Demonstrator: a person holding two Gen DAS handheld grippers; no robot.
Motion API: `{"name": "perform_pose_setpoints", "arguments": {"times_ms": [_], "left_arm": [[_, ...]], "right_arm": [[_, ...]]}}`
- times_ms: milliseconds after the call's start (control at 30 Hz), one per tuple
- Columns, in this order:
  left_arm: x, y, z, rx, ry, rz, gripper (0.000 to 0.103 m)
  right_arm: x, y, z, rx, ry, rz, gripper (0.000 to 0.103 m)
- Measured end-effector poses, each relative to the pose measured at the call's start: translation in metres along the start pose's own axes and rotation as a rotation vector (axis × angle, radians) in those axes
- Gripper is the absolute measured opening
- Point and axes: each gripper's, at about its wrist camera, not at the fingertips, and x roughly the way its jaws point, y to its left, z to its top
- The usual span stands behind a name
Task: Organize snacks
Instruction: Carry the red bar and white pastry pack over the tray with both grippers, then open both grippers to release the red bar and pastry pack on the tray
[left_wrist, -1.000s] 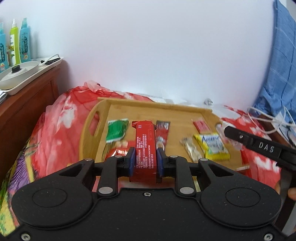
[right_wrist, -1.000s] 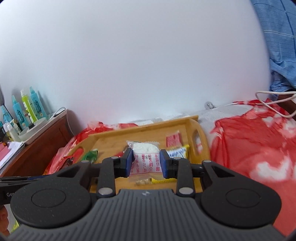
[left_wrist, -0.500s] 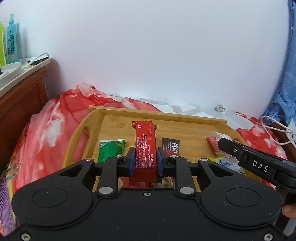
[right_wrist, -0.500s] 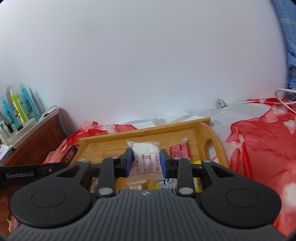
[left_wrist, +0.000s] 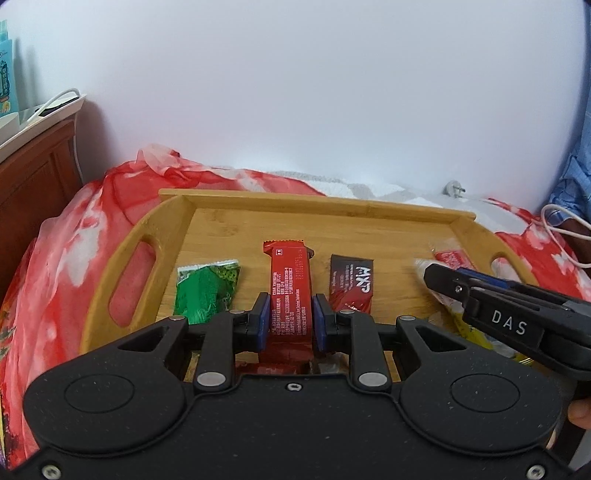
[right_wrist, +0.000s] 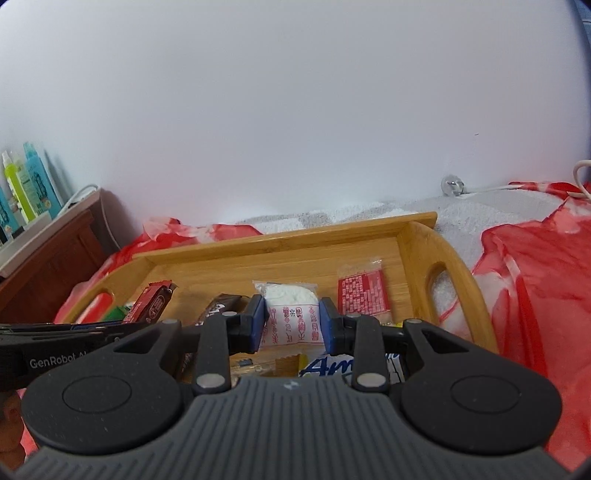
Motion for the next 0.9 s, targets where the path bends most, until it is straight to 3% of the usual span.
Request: {"name": "perform_pose_setpoints", "arguments": {"times_ms": [300,367,500,533,567,900], "left_arm": [[0.01,-0.002,-0.007,0.013,0.007,0.029,0.023],[0.011,-0.002,-0.007,0.01,0.009,0.031,0.023],[0.004,-0.003,-0.005,-0.007,-0.002,0.042,0.025],[0.001,-0.003,-0.005,-0.004,-0.004,0.041,0.026],[-0.002,-0.004,-0.005,0.001,-0.006,0.041,0.029],[-0.046,-0.006,-0.019,0.057,-0.009,0.032,0.046]], "right_arm": [[0.003,-0.001,-0.001,0.011,0.01,0.015,0.036],[0.002,-0.002,-0.001,0.013,0.009,0.02,0.044],[-0.003,-0.002,0.0,0.022,0.005,0.032,0.048],[-0.005,-0.001,0.0,0.023,0.001,0.036,0.059],[-0.008,0.0,0.001,0.023,-0.004,0.038,0.064],[-0.047,0.006,0.001,0.036,-0.039,0.031,0.078]]}}
